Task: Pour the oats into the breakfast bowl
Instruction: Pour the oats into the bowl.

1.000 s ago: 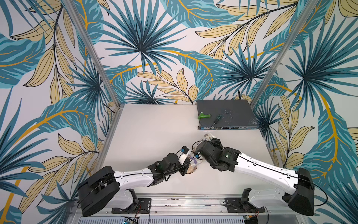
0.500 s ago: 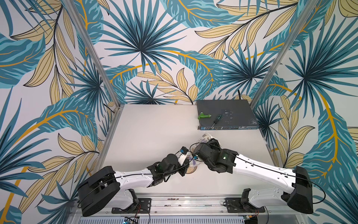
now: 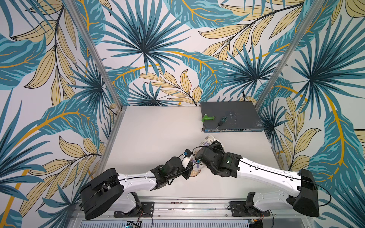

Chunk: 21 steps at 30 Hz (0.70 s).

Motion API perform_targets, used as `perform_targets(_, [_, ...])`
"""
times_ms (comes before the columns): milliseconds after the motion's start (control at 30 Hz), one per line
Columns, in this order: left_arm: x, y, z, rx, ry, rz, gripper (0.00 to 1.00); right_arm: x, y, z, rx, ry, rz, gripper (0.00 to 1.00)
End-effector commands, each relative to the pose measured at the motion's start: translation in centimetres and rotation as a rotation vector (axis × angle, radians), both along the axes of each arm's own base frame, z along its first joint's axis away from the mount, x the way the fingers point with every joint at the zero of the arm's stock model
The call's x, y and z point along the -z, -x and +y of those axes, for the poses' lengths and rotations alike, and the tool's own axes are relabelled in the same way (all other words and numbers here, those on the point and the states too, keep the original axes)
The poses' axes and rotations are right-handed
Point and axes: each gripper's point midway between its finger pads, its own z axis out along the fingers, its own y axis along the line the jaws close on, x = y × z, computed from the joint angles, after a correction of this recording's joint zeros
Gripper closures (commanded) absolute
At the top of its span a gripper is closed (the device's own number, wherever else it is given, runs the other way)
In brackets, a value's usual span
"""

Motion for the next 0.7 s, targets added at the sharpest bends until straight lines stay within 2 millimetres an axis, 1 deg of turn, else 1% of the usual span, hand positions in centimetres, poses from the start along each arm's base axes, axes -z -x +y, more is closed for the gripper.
perform_targets(0, [7.27, 1.51, 4.21, -0.055, -0.244, 0.143, 1.0, -7.04, -1.0, 0.44, 0.093, -0.245, -0.21, 1.0])
perform_targets(200, [7.33, 1.48, 4.12, -0.055, -0.243, 0.145, 1.0, -7.67, -0.9, 0.7, 0.087, -0.257, -0.217, 1.0])
perform_targets(667, [7.34, 1.39, 4.09, -0.058, -0.243, 0.142, 1.0, -7.58, -0.86, 0.72, 0.087, -0.251, -0.218, 1.0])
